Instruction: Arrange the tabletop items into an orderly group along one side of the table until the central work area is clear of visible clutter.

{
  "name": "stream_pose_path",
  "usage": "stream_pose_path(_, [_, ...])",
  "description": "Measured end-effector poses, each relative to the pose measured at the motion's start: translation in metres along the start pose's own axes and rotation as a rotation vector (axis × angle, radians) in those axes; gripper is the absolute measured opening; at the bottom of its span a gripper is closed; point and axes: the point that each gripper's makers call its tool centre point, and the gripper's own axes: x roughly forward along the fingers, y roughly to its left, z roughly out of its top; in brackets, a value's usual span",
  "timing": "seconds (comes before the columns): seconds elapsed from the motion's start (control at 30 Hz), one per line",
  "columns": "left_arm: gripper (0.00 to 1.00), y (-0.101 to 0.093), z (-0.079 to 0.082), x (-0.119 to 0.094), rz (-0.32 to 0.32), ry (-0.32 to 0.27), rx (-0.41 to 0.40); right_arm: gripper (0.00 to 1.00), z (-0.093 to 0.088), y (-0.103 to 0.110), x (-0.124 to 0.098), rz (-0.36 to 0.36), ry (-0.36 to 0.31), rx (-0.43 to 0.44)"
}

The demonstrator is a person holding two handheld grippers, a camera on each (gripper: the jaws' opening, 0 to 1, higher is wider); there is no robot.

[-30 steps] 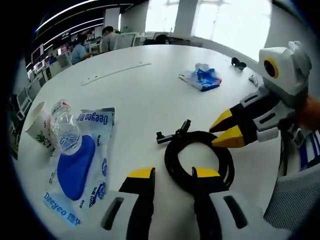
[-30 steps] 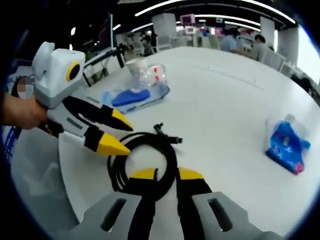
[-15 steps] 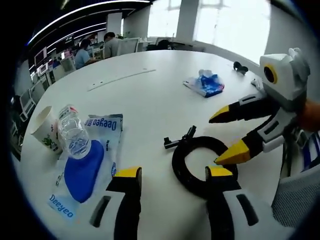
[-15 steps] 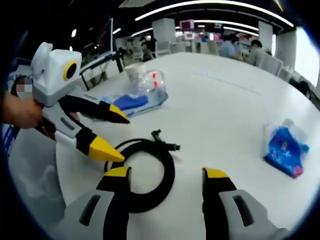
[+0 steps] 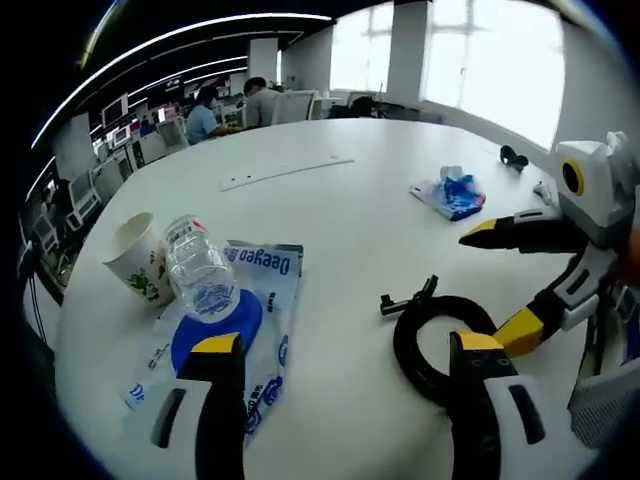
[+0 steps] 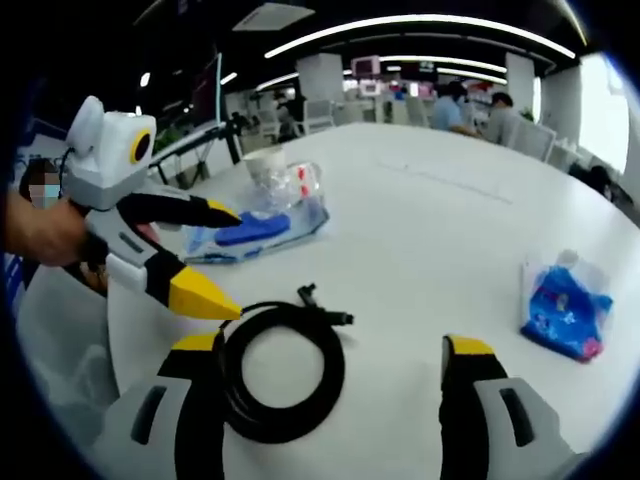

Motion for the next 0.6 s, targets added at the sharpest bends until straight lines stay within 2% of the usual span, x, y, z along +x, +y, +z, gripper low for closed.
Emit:
stream_pose_path(0.07, [0.83, 0.002, 0.002, -0.001, -0.010, -0.010, -0.021, 0.89, 0.004, 0.003, 0.000, 0.006, -0.011, -0.004])
stream_pose_path(0.2, [0.84, 0.012, 0.005, -0.002, 0.009, -0.014, -0.006, 0.93, 0.011, 0.008, 0.000, 0.019, -0.030, -0.017])
stream_pose_path(0.3, [0.84, 0.021, 0.009, -0.003, 0.027, -0.016, -0.017, 1.00, 0.016, 0.009, 0.000, 0.013, -0.047, -0.034])
stream_pose_path(0.33, [0.84, 0.024, 0.010, -0.003, 0.032, -0.020, -0.018, 1.00, 0.019, 0.010, 0.000, 0.019, -0.058, -0.055])
stream_pose_path(0.6, [0.84, 0.044, 0.015, -0.001, 0.082, -0.021, -0.039, 1.00, 0.023, 0.016, 0.002, 0.039, -0.060, -0.044])
